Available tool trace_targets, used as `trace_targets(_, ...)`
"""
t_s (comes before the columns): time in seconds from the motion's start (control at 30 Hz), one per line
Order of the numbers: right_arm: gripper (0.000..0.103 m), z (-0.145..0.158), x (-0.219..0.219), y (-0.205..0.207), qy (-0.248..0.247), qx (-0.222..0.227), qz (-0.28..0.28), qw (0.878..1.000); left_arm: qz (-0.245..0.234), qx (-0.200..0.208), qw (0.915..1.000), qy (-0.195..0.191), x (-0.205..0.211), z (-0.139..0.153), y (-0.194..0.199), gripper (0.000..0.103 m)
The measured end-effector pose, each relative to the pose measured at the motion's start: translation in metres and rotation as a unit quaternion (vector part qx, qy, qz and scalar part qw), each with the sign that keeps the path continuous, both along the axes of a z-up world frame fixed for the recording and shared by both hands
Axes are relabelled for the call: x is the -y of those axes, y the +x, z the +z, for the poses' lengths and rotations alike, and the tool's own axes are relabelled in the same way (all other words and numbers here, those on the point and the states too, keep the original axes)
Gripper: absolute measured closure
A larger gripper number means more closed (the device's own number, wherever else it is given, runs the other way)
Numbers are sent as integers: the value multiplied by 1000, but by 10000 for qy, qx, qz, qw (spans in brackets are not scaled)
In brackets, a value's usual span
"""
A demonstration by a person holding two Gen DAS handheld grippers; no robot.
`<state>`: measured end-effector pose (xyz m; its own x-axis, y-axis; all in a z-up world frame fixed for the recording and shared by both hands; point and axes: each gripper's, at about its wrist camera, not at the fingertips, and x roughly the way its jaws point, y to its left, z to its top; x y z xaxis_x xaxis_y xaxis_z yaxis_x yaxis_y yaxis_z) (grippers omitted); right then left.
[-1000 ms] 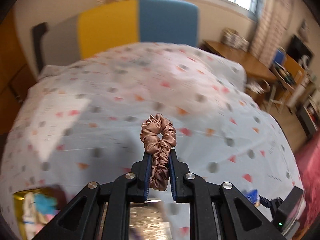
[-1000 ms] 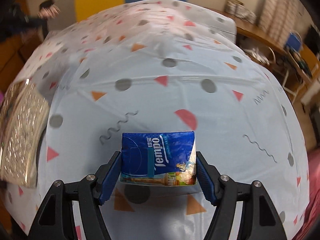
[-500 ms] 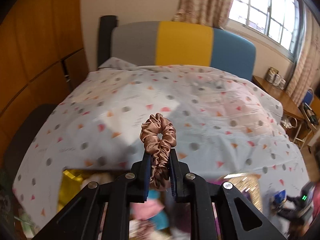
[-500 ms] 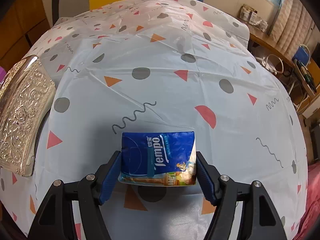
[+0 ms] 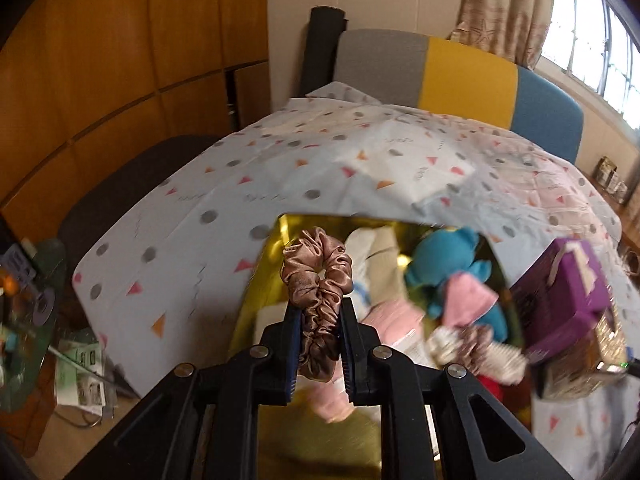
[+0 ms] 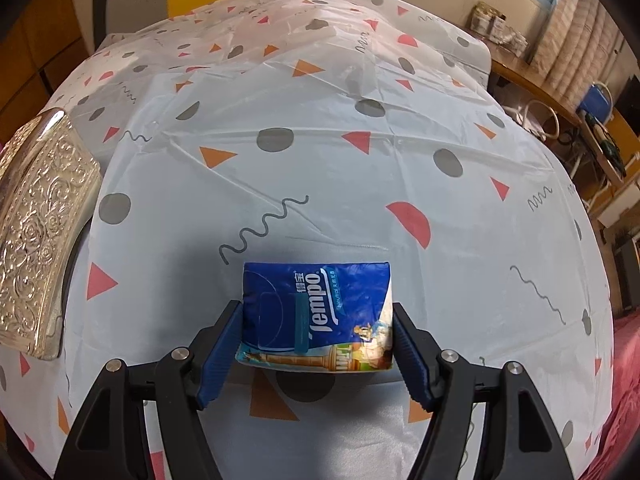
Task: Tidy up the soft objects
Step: 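Carry the brown scrunchie into the gold tray and open the left tool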
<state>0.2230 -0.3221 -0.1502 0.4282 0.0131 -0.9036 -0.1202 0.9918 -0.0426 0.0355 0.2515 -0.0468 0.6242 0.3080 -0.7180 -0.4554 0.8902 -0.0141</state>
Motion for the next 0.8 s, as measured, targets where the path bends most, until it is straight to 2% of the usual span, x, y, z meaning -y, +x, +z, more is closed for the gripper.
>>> trace_targets(0.27,31,0,-9,-5,-192,1,-305,9994,40,9,10000,74,2,-27,-26,84)
trace_targets(0.7,31,1,-35,-17,-589,210,-426,9971,-184,-53,9998,-52,5,-52,-19,84)
trace_targets(0.8,31,1,-39,-18,-608,255,-474,9967,-218,-117,9997,-69,4,-58,-14,81)
